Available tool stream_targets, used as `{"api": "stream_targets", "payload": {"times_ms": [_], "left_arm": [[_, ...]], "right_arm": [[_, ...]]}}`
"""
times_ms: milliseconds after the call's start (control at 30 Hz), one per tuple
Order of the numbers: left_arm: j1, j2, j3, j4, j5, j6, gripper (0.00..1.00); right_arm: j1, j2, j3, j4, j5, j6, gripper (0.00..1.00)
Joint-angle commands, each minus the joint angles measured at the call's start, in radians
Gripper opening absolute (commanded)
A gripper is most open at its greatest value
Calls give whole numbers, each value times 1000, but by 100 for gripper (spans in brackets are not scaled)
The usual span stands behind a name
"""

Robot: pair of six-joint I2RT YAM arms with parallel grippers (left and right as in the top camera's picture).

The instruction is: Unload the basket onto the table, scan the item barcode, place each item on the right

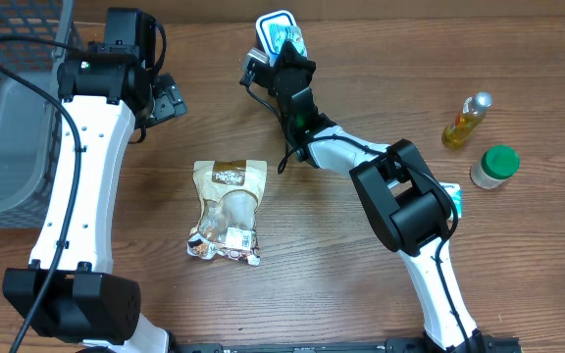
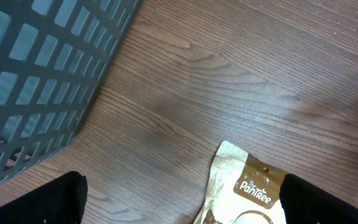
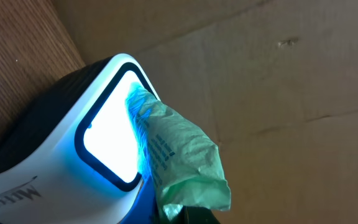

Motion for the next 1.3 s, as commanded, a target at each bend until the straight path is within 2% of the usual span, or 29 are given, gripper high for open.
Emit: {"api": "stream_targets", "payload": {"times_ms": [0, 100, 333, 467, 633, 800, 900, 1000, 1033, 1100, 1200, 1267], "left_arm": [[-13, -13, 19, 2, -14, 19, 100], [-13, -13, 19, 2, -14, 19, 99], [-13, -13, 19, 2, -14, 19, 100], [-13, -13, 19, 2, -14, 19, 100], [-13, -13, 19, 2, -14, 19, 100], [-13, -13, 19, 2, -14, 19, 100], [-13, -13, 19, 2, -13, 19, 100], [-13, -13, 19, 2, -14, 19, 99], [-13, -13, 19, 2, -14, 19, 100], [-13, -13, 19, 2, -14, 19, 100], [-13, -13, 19, 2, -14, 19, 100], [-13, -13, 19, 2, -14, 19, 100]], "right_arm": [[4, -78, 10, -15, 10, 93, 3], [4, -163, 10, -98, -16, 203, 4], [-12, -404, 10, -487, -107, 544, 4], [-35, -531, 10, -806, -124, 797, 4], [-93, -614, 10, -1277, -252, 1248, 4], [-175, -608, -20, -1670, -457, 1484, 4], [-218, -608, -74, -1748, -466, 1559, 4], [-263, -608, -154, -1732, -462, 1585, 4], [-278, -608, -176, -1718, -458, 1591, 9], [-304, -608, -205, -1692, -446, 1591, 40], [-335, -608, -217, -1684, -401, 1592, 76], [-345, -609, -216, -1680, -372, 1592, 85]]}}
